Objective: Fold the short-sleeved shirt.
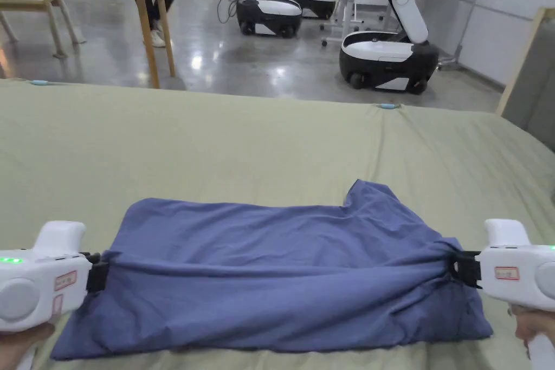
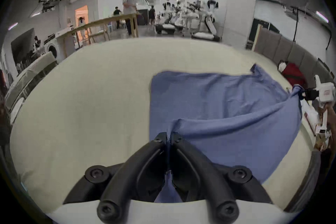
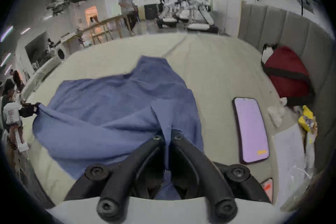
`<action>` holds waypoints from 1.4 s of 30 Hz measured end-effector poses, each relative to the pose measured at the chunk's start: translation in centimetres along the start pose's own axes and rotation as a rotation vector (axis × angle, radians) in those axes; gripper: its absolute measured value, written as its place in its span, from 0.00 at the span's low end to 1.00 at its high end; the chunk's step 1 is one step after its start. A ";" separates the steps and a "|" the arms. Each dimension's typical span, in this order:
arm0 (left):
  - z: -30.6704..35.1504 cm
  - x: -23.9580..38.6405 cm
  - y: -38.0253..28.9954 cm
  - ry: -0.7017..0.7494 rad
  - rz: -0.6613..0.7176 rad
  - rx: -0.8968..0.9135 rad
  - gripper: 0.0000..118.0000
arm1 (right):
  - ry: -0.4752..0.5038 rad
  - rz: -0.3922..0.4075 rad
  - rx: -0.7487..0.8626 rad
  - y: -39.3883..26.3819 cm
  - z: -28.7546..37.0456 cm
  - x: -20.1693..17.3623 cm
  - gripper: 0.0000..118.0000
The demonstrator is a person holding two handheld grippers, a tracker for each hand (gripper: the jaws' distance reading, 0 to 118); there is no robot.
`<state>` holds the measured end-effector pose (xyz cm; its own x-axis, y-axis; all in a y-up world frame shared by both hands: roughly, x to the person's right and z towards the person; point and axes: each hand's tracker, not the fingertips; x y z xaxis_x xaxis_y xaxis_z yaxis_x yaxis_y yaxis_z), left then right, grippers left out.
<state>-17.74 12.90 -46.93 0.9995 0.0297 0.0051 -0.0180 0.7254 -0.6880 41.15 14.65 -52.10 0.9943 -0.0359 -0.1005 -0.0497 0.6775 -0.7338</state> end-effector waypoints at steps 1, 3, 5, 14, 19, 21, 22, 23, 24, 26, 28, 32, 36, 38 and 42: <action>-1.3 0.4 0.0 0.000 -0.013 -0.037 0.01 | -0.029 0.003 -0.038 -0.1 -1.5 -0.1 0.04; -3.6 1.1 -0.4 0.026 -0.059 -0.114 0.01 | -0.046 0.016 -0.123 -0.5 -5.1 0.6 0.04; -4.7 1.2 -0.7 0.044 -0.069 -0.123 0.01 | -0.050 0.014 -0.111 -0.9 -6.1 0.3 0.04; 4.1 -1.5 -0.5 -0.113 0.083 0.010 0.99 | 0.071 0.010 0.122 -2.2 5.3 1.5 0.99; 15.7 -0.6 -5.5 -0.083 0.123 0.181 0.89 | 0.176 -0.072 0.265 -8.4 16.6 0.3 0.92; 19.8 0.0 -8.1 -0.106 0.157 0.268 0.32 | 0.231 -0.091 0.290 -11.4 19.8 -0.2 0.45; 20.9 0.2 -9.3 -0.094 0.171 0.259 0.00 | 0.216 -0.099 0.293 -12.5 20.9 -0.5 0.12; 21.8 0.5 -10.4 -0.087 0.187 0.256 0.00 | 0.199 -0.098 0.292 -13.6 21.6 -0.9 0.01; 22.2 0.6 -11.2 -0.057 0.187 0.263 0.00 | 0.196 -0.102 0.296 -14.5 22.2 -1.1 0.01; 22.5 0.8 -11.6 -0.068 0.164 0.189 0.00 | 0.249 -0.127 0.262 -15.7 22.9 -1.3 0.01; 21.8 1.1 -11.1 -0.051 0.147 0.201 0.00 | 0.249 -0.118 0.265 -16.2 23.3 -1.7 0.01; 17.5 0.5 -8.0 -0.027 0.137 0.180 0.04 | 0.256 -0.079 0.280 -16.0 23.6 -2.7 0.01; 10.2 -1.0 -5.7 -0.025 0.262 0.024 0.38 | 0.279 -0.073 0.285 -16.0 23.7 -3.7 0.01; 7.1 -1.2 -5.5 0.006 0.227 -0.045 0.77 | 0.271 -0.047 0.283 -16.2 24.1 -4.2 0.01; 2.8 -0.3 -5.8 0.076 0.136 -0.117 0.75 | 0.272 -0.038 0.272 -16.6 24.4 -3.7 0.01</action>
<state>-18.03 10.57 -40.89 0.9870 0.0667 -0.1459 -0.1549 0.6336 -0.7580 40.56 21.50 -23.14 0.9319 -0.2332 -0.2779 0.0497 0.8408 -0.5390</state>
